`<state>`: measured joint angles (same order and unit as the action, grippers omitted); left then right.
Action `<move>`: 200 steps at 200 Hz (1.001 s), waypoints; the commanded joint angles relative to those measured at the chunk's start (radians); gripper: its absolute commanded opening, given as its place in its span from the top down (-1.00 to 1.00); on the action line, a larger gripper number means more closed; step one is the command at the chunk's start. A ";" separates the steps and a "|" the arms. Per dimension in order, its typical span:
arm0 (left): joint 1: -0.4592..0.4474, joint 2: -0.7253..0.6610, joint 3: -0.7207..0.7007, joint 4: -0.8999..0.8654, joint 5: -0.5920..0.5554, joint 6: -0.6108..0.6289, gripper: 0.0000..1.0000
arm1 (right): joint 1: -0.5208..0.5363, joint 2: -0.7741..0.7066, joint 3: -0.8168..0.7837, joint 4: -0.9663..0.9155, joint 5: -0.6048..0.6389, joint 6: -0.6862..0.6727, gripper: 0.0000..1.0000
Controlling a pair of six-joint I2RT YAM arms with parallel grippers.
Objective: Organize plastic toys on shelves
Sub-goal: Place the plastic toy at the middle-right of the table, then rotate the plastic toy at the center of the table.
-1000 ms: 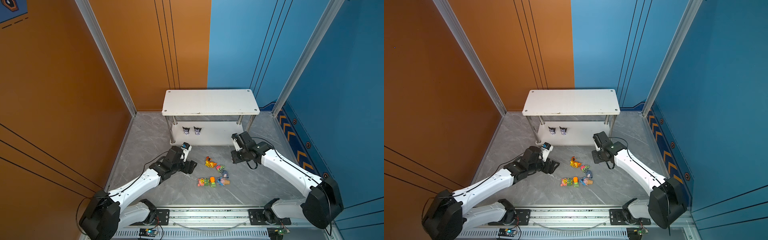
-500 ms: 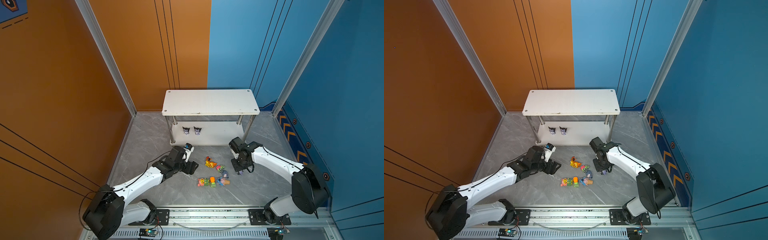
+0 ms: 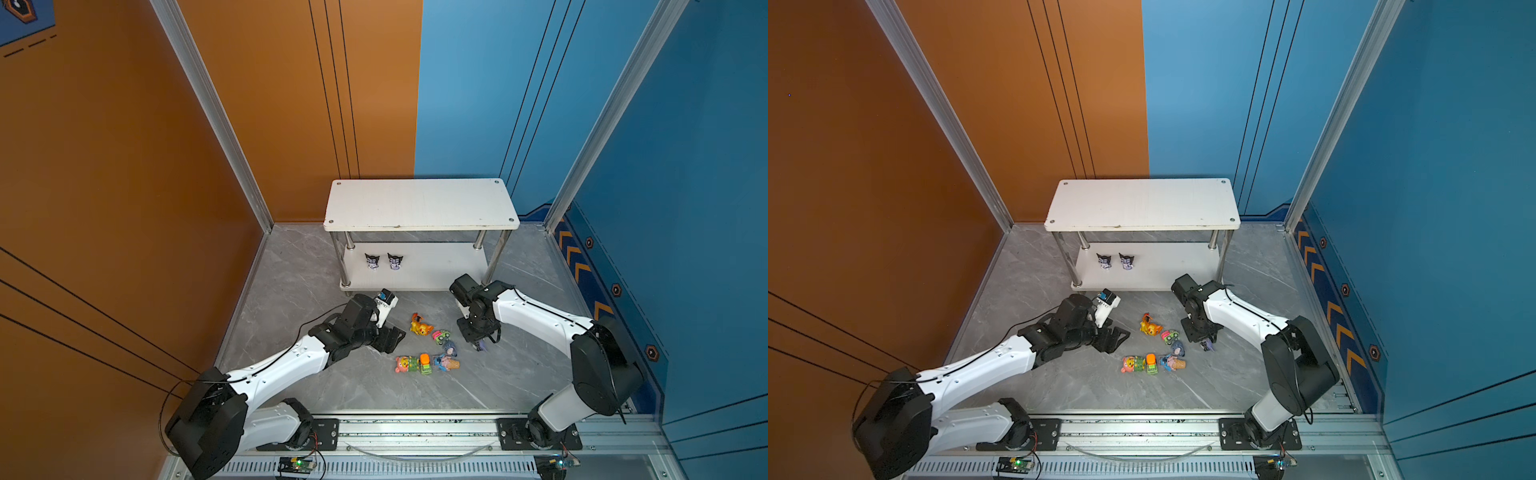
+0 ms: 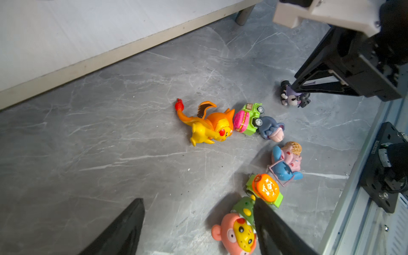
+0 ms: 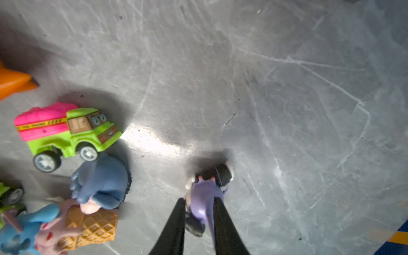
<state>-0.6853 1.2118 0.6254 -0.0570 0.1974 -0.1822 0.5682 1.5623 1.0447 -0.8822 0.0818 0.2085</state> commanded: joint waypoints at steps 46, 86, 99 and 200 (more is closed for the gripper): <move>-0.106 0.092 0.112 -0.004 0.006 0.066 -0.59 | -0.075 -0.217 -0.016 0.025 -0.104 0.031 0.33; -0.234 0.153 0.208 -0.018 -0.086 0.150 -0.57 | -0.133 -0.372 -0.147 0.068 -0.073 0.108 0.20; -0.259 0.184 0.245 -0.030 -0.101 0.170 -0.58 | -0.184 -0.418 -0.201 0.089 -0.114 0.144 0.19; -0.254 0.194 0.240 -0.020 -0.096 0.169 -0.57 | -0.091 -0.607 -0.459 0.209 -0.124 0.345 -0.32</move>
<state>-0.9436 1.4208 0.8669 -0.0628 0.1200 -0.0223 0.4534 0.9020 0.5877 -0.7189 -0.0925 0.5121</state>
